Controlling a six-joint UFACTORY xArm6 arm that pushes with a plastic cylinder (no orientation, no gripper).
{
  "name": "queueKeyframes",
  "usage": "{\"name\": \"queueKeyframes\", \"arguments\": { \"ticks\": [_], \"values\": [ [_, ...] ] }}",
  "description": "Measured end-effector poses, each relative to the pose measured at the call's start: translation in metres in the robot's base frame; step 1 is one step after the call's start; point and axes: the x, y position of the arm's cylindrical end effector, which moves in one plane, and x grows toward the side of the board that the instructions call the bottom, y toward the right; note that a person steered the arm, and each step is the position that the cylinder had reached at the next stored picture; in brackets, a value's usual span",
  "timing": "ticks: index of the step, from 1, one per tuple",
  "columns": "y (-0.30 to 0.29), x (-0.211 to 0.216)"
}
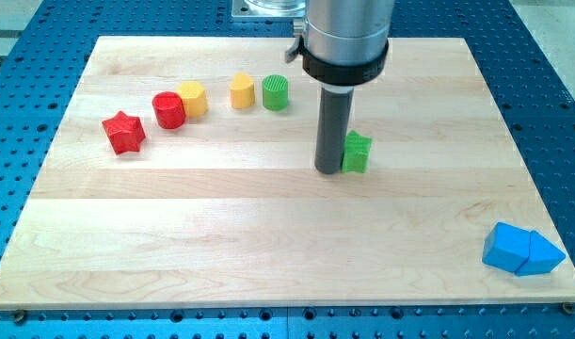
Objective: Move the green star to the bottom right of the green circle
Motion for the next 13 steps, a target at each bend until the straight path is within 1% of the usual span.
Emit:
{"name": "queueKeyframes", "arguments": {
  "ticks": [1, 2, 3, 4, 5, 6, 7, 8, 9, 10, 12, 13],
  "values": [
    [0.022, 0.033],
    [0.053, 0.002],
    [0.053, -0.057],
    [0.047, -0.082],
    [0.056, -0.083],
    [0.102, -0.033],
    [0.110, 0.019],
    [0.068, 0.024],
    [0.040, 0.004],
    [0.034, -0.013],
    [0.027, -0.062],
    [0.027, -0.068]
  ]
}}
